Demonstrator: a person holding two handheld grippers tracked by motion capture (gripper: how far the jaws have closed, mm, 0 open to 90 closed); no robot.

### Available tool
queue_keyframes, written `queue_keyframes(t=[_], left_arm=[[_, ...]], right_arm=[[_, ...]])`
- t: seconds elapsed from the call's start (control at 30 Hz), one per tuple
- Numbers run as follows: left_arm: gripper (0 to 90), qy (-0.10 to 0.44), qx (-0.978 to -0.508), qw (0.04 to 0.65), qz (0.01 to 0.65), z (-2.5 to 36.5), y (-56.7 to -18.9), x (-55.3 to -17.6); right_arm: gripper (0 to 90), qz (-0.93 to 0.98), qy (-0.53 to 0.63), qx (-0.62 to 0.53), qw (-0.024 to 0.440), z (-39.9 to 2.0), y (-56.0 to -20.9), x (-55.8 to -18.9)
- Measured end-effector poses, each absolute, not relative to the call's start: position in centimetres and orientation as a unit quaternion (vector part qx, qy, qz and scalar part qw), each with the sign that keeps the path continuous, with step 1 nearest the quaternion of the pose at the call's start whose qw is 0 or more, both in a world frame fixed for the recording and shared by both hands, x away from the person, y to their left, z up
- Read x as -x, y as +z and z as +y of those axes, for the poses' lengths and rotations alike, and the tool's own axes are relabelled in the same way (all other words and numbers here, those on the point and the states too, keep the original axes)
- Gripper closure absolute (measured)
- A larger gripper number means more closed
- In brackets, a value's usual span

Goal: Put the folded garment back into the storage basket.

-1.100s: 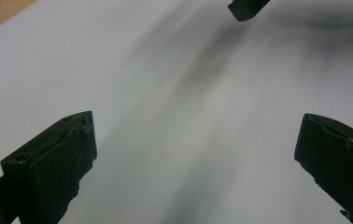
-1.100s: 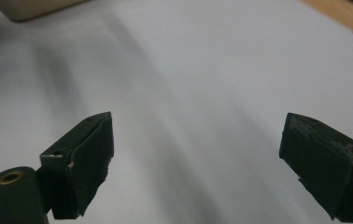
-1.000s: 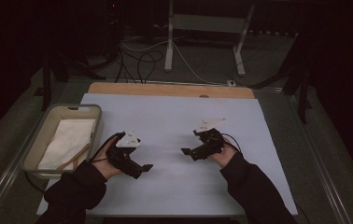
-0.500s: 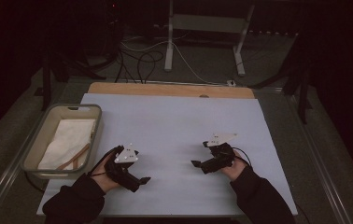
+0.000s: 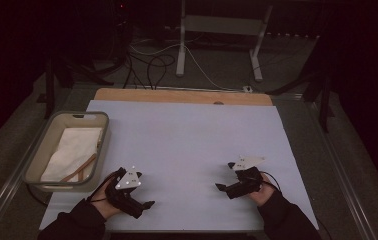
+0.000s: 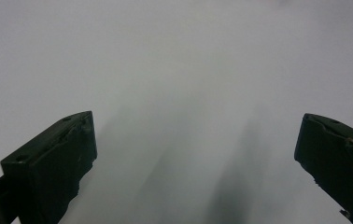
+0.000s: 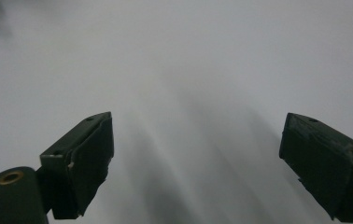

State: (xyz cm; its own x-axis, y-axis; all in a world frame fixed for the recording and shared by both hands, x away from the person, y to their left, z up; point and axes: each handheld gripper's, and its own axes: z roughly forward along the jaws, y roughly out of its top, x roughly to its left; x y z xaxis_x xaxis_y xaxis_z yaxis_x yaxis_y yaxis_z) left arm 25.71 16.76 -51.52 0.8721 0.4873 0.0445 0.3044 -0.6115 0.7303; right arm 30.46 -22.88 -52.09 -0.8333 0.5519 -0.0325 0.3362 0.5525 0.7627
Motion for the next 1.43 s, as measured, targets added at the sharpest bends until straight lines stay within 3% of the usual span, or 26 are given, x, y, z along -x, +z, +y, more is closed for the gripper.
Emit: queue_keyframes(t=[0.67, 1.43], left_arm=[[0.7, 0.147, -0.879, 0.378, 0.25, 19.5, -53.1, -24.5], [0.7, 0.146, -0.876, 0.389, 0.244, 19.6, -52.9, -24.3]], right_arm=[[10.2, 0.845, 0.407, -0.309, 0.155, -28.2, -53.2, -28.7], [10.3, 0.847, 0.426, -0.282, 0.149, -27.4, -53.1, -28.8]])
